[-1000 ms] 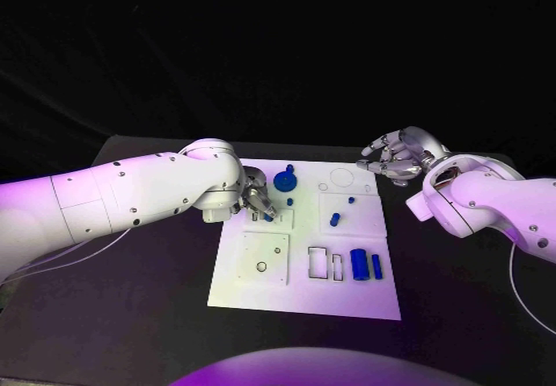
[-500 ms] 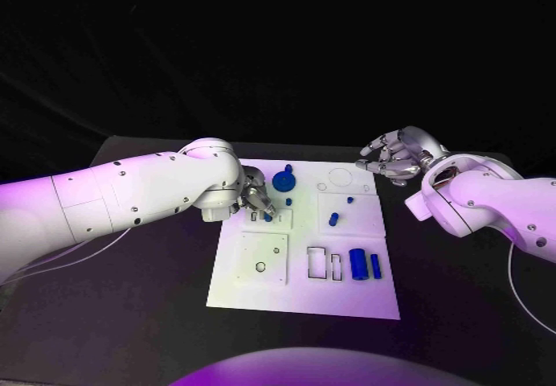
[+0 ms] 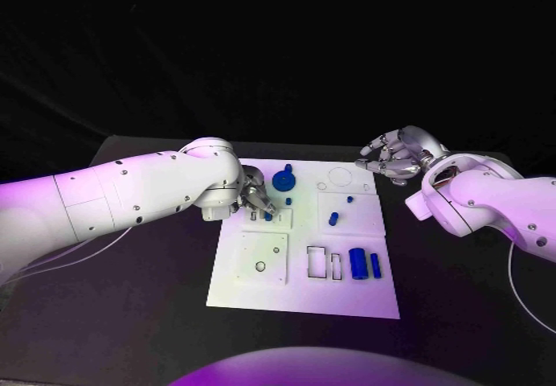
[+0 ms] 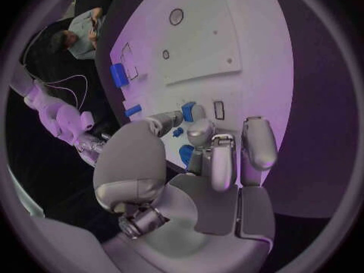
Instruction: Assemble the parts on the task board
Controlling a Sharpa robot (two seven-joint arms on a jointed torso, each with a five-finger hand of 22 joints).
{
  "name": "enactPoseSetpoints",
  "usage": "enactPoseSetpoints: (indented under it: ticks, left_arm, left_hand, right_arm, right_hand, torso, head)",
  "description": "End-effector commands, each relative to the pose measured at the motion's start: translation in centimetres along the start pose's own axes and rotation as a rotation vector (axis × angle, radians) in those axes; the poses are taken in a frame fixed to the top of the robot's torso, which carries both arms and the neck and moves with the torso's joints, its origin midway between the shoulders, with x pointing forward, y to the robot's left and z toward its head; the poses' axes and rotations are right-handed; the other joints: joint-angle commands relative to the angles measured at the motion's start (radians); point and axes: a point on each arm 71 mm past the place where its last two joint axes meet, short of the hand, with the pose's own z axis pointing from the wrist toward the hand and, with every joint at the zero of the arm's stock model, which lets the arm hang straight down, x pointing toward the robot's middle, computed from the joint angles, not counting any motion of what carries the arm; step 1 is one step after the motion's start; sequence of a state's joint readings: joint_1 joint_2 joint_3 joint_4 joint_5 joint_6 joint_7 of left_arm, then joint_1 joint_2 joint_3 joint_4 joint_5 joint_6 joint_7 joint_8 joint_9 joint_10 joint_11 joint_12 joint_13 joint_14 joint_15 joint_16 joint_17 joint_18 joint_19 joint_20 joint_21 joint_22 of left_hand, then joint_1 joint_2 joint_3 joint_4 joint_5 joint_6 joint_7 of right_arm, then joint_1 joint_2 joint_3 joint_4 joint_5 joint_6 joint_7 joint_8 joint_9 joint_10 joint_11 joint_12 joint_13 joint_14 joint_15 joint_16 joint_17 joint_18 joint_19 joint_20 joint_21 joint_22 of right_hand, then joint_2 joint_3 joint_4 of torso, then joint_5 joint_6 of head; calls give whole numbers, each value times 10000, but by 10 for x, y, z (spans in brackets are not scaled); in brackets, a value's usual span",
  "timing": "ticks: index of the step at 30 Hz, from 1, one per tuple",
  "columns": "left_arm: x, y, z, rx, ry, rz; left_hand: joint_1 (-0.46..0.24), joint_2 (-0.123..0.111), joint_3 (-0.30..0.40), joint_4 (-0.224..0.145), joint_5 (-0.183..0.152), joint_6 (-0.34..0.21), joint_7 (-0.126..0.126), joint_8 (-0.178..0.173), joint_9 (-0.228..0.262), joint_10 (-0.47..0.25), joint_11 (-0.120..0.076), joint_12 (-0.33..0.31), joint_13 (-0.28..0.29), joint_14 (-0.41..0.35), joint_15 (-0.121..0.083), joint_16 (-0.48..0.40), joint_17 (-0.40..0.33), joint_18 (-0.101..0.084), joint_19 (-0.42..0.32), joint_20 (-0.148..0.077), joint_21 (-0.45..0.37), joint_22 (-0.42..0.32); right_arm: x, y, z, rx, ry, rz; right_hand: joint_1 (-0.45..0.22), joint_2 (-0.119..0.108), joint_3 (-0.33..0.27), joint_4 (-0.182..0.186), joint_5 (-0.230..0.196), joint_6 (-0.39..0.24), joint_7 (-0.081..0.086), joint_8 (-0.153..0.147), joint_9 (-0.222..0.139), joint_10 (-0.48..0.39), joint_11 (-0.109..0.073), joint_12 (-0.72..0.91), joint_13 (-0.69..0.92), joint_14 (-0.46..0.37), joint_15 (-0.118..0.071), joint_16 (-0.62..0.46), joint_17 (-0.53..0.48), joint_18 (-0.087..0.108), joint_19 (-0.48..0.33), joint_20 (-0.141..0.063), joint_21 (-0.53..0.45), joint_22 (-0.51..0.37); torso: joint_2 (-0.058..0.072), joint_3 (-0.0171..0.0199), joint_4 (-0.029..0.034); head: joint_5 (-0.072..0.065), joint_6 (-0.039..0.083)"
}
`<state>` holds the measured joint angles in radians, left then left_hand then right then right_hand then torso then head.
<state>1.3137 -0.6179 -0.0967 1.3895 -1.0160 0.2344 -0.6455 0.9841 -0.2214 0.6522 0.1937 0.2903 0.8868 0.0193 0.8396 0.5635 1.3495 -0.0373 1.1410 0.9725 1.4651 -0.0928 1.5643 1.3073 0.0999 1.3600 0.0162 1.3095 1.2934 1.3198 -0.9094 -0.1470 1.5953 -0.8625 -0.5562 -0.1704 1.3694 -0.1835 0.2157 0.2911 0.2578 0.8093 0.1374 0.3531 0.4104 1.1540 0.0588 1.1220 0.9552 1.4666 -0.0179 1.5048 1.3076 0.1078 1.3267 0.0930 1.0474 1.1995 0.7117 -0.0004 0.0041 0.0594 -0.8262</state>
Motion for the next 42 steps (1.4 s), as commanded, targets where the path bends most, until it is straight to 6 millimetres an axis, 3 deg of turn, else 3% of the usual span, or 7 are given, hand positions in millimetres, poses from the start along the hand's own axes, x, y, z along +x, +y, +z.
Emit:
enactPoseSetpoints:
  ticks: [1,4,10,20,24,34,42]
  left_arm:
    - [2,-1,0,-23,173,10]
    - [1,0,1,-33,135,-25]
    - [0,-1,1,-16,28,-98]
    - [-7,1,-9,118,-272,-365]
    - [-16,2,-16,164,-473,-553]
    - [-56,16,-33,-112,-1084,-783]
    - [-82,30,-29,-602,-1781,-807]
  left_hand:
    - [-122,-10,-124,127,25,1,53,-51,-20,14,-13,24,23,1057,-79,65,2635,-192,26,-26,-45,27]
    - [-152,-32,-337,298,78,16,60,-45,-36,13,-7,27,23,1057,-79,65,2635,-192,33,-25,-54,38]
    - [-13,-37,-1298,841,1100,101,39,26,-71,54,-25,74,76,1057,-106,65,2635,-201,80,-53,-61,117]
    - [-90,-39,-1797,970,1157,118,41,40,-90,76,-28,92,96,1057,-115,65,2635,-207,107,-66,-55,158]
    - [120,28,-2090,948,1855,-28,9,-17,-129,-46,-79,-58,-72,1057,-73,65,2635,-213,121,-40,-65,188]
    - [401,12,-2580,959,1809,-763,263,-547,-399,-474,74,-450,-526,1057,75,65,2635,-200,68,82,-177,162]
    - [406,-32,-2735,983,1828,-782,310,-638,-462,-542,118,-497,-594,1057,116,65,2635,-193,52,122,-210,154]
  right_arm:
    - [1,1,0,-69,107,-42]
    - [1,1,-1,-67,100,-41]
    - [1,0,-1,-63,88,-39]
    - [0,-1,-1,-46,42,-41]
    - [-1,-1,0,-36,25,-42]
    - [-2,-2,0,-8,-8,-53]
    - [-1,-1,1,-21,17,-54]
  right_hand:
    - [-142,12,45,12,-65,-72,-5,74,16,35,-42,20,-20,592,12,-35,1069,111,25,-35,-66,-4]
    - [-155,10,46,10,-83,-76,-6,80,16,25,-43,11,-38,588,11,-42,1056,111,25,-36,-71,-6]
    - [-241,8,47,6,-197,-123,-6,108,7,8,-43,0,-82,587,11,-50,1046,116,20,-38,-109,-23]
    - [-286,6,41,9,-251,-145,-5,123,2,6,-40,2,-94,589,11,-49,1052,115,23,-38,-114,-22]
    - [-340,16,36,11,-313,-162,-5,144,-1,6,-40,6,-107,589,12,-52,1048,116,24,-38,-127,-25]
    - [-340,16,36,11,-313,-162,-5,144,-1,6,-40,6,-107,589,12,-52,1048,116,24,-38,-127,-25]
    - [-356,19,36,5,-347,-171,-7,158,-3,16,-41,20,-98,594,12,-46,1064,113,34,-38,-116,-14]
  torso:
    - [-2,0,7]
    - [-6,-3,6]
    - [-10,-5,5]
    - [-28,-7,19]
    - [-20,-7,15]
    - [-13,-12,19]
    - [24,-25,-8]
  head:
    - [-2,-14]
    - [6,-17]
    - [28,-12]
    - [15,45]
    - [16,65]
    - [9,177]
    - [73,238]
